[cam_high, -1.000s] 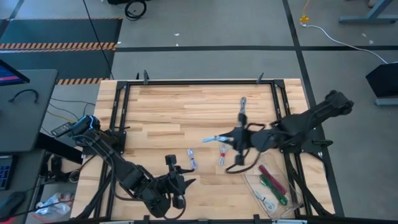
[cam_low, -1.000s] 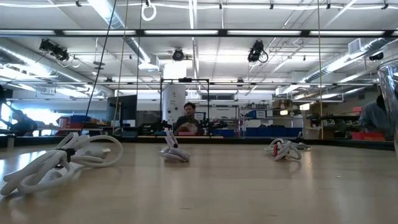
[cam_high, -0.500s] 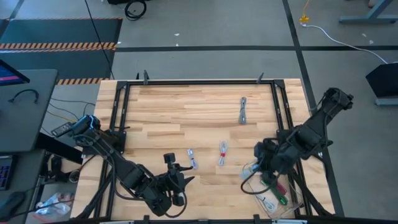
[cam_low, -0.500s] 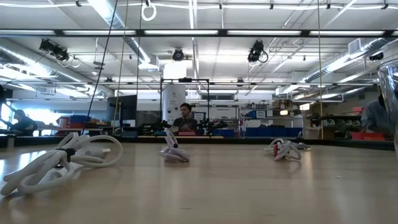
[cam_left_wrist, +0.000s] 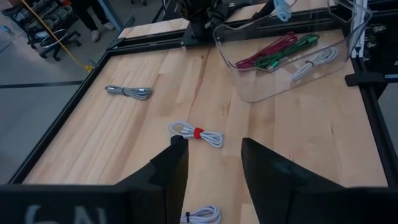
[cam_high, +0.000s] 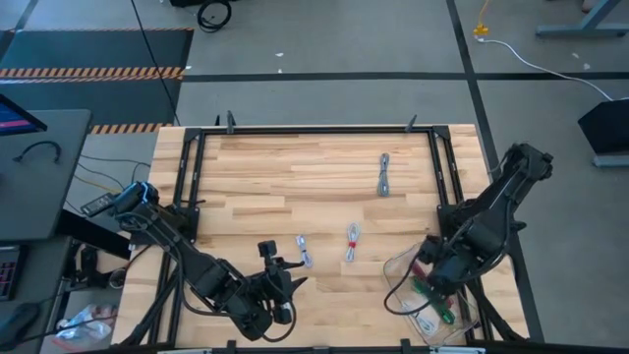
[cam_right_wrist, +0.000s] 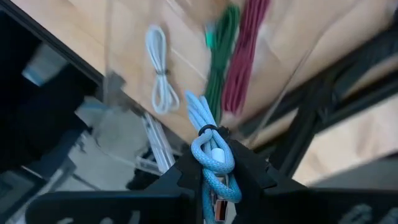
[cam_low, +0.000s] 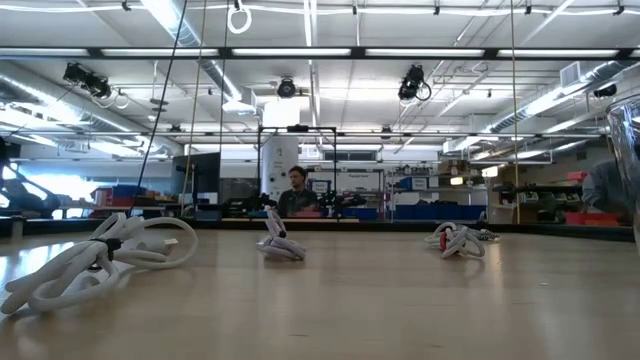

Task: Pick and place USB-C Cables
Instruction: Put the blue charger cable into the transparent bin, then put the bottom white charger cable into the transparent bin

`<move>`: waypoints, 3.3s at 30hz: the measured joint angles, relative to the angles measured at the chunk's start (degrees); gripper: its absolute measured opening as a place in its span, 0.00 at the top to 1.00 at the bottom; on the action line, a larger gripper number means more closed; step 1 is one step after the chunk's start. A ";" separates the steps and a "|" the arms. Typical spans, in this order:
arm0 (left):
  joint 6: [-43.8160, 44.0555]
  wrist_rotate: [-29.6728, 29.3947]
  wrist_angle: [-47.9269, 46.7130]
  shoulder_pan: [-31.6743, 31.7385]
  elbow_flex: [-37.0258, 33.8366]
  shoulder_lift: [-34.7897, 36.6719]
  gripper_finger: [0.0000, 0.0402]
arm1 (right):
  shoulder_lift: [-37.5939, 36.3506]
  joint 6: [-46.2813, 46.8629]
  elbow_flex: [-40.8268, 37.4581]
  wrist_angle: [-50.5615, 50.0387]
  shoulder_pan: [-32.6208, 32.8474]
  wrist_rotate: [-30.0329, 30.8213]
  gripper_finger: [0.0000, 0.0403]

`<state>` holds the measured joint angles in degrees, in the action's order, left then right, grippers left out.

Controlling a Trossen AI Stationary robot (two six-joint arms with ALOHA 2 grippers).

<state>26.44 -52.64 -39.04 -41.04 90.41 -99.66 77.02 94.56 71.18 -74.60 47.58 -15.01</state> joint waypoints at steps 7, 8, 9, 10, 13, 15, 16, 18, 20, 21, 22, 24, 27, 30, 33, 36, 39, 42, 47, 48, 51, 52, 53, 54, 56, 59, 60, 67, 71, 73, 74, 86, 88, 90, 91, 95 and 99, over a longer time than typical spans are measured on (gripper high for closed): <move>0.04 0.00 -0.01 0.00 0.00 0.00 0.61 | 6.64 -1.29 0.00 3.24 -1.83 -11.73 0.86; 0.04 0.00 -0.01 0.00 0.00 0.00 0.61 | 7.53 -1.95 0.00 4.41 -2.03 -12.67 0.86; 0.08 0.00 -0.02 0.00 0.00 0.00 0.61 | 8.38 -2.96 0.00 5.59 -2.29 -13.28 0.86; 0.09 0.00 -0.01 0.00 0.00 0.00 0.61 | 9.20 -3.80 0.00 6.87 -2.53 -13.65 0.86; 0.09 0.00 -0.02 0.00 0.00 0.00 0.61 | 12.00 -7.30 0.02 10.43 -3.24 -15.07 0.86; 0.09 0.00 -0.02 0.00 0.00 0.00 0.61 | 13.92 -9.78 0.02 11.43 -3.76 -16.33 0.86; 0.09 0.00 -0.03 0.00 0.00 0.00 0.61 | 14.90 -11.27 0.02 11.69 -3.96 -17.09 0.86; 0.09 0.00 -0.01 0.00 0.00 0.00 0.61 | 16.97 -14.16 0.01 11.75 -4.37 -19.36 0.86; 0.08 0.00 -0.01 0.00 0.00 0.00 0.61 | 18.75 -16.85 0.00 11.39 -4.82 -21.53 0.86; 0.07 0.02 -0.03 0.00 0.00 0.00 0.61 | 19.46 -18.21 0.00 11.08 -5.03 -22.32 0.86; 0.07 0.00 -0.01 0.00 0.00 0.00 0.61 | 20.25 -19.60 0.00 10.57 -5.25 -22.88 0.86; 0.08 0.01 -0.02 0.00 0.00 0.00 0.61 | 21.61 -22.57 0.00 9.25 -5.81 -23.52 0.86; 0.07 0.00 -0.01 0.00 0.00 0.00 0.61 | 23.59 -27.71 0.02 6.28 -6.84 -23.49 0.86; 0.07 0.02 -0.02 0.00 0.00 0.00 0.61 | 25.62 -32.77 0.00 3.71 -8.34 -23.24 0.86; 0.07 0.02 -0.03 0.00 0.00 0.00 0.61 | 27.27 -36.96 -0.02 3.53 -10.04 -22.52 0.86; 0.07 0.02 -0.03 0.00 0.00 0.00 0.61 | 28.63 -39.98 -0.04 4.15 -11.42 -22.00 0.86; 0.07 0.02 -0.03 0.00 0.00 0.00 0.61 | 29.00 -41.31 -0.04 4.62 -12.12 -22.03 0.86; 0.07 0.02 -0.14 0.00 0.00 0.00 0.61 | 28.66 -40.47 -0.04 5.41 -12.16 -22.41 0.86; 0.07 0.02 -0.26 0.00 0.01 0.00 0.61 | 28.52 -38.69 -0.04 5.95 -10.80 -24.77 0.86; 0.07 0.02 -0.23 0.00 0.02 0.00 0.61 | 28.50 -38.06 -0.04 6.40 -10.52 -25.15 0.86; 0.04 0.01 -0.23 0.00 0.02 0.00 0.61 | 28.50 -36.12 -0.04 8.12 -9.56 -25.59 0.86; 0.04 0.02 -0.25 0.00 0.02 0.00 0.61 | 28.50 -35.64 -0.04 9.05 -9.28 -25.61 0.86; 0.04 0.02 -0.25 0.00 0.02 0.00 0.61 | 28.50 -35.10 -0.04 10.35 -9.01 -25.61 0.86; 0.04 0.02 -0.25 0.00 0.02 0.00 0.61 | 28.50 -34.45 -0.04 11.43 -8.84 -25.61 0.86; 0.05 0.00 -0.23 0.00 0.02 0.00 0.61 | 28.50 -33.31 -0.04 12.94 -8.44 -25.40 0.86; 0.32 0.02 -0.23 0.00 0.02 0.00 0.61 | 28.50 -32.44 -0.04 13.61 -7.82 -25.10 0.86; 0.34 0.02 -0.23 0.00 0.02 0.00 0.61 | 28.50 -32.16 -0.06 13.43 -7.64 -25.06 0.86; 0.39 0.02 -0.21 0.00 0.02 0.00 0.61 | 28.40 -29.95 -4.33 19.27 -6.95 -26.50 0.86; 0.42 0.02 -0.21 0.00 0.02 0.00 0.61 | 28.05 -29.49 -6.76 23.69 -6.67 -27.80 0.86; 0.44 0.02 -0.19 0.00 0.02 0.00 0.61 | 28.10 -29.47 -6.83 23.69 -6.56 -27.55 0.86; 0.44 0.02 -0.19 0.00 0.02 0.00 0.61 | 28.13 -29.53 -6.69 23.68 -6.52 -26.94 0.86; 0.52 0.01 -0.19 0.04 0.02 0.00 0.61 | 28.43 -29.46 -5.60 21.64 -6.54 -20.16 0.60; 0.52 0.02 -0.19 0.04 0.02 0.00 0.61 | 28.43 -29.56 -5.58 21.63 -6.54 -20.08 0.59; 0.62 0.00 -0.20 0.04 0.02 0.00 0.61 | 28.43 -29.59 -5.57 21.48 -6.54 -20.05 0.60; 1.04 0.02 -0.21 0.04 0.02 0.00 0.61 | 28.43 -29.62 -5.56 21.35 -6.54 -20.06 0.60; 1.47 0.00 -0.25 0.04 0.02 0.00 0.61 | 28.30 -29.59 -5.53 20.38 -6.94 -20.06 0.61; 1.47 0.02 -0.25 0.04 0.02 0.00 0.61 | 26.83 -27.86 -5.75 19.78 -7.77 -17.80 0.61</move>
<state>27.90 -52.62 -39.29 -40.99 90.43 -99.66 103.84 66.71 65.43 -54.82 39.81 -32.80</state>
